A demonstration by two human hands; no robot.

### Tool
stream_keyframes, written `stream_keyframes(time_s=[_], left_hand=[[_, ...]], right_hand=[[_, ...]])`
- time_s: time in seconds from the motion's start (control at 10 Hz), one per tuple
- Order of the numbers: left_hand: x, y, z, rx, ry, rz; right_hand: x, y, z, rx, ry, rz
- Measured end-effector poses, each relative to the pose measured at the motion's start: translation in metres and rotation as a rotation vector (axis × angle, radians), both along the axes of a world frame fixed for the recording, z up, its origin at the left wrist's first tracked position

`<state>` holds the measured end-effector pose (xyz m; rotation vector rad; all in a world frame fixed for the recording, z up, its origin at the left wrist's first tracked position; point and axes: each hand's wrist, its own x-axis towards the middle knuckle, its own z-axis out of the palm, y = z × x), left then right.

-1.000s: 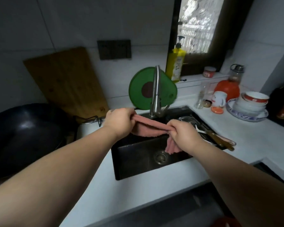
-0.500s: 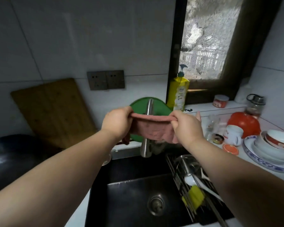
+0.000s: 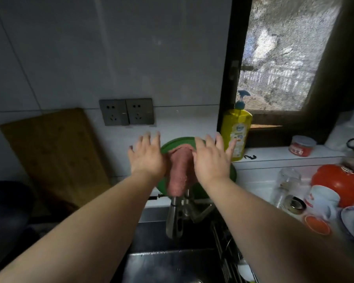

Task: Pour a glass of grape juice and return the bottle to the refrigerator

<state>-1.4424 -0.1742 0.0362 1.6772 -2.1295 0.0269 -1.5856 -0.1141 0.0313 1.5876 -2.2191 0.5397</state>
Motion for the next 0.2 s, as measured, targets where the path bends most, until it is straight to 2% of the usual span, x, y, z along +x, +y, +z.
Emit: stream_keyframes(time_s=[0.1, 0.2], left_hand=[[-0.001, 0.006, -0.021, -0.037, -0.158, -0.088], [0.001, 0.008, -0.034, -0.044, -0.209, -0.132]], right_hand=[[0.004, 0.001, -0.013, 0.070, 0.096, 0.062], [0.004, 0.001, -0.018, 0.087, 0.084, 0.039]])
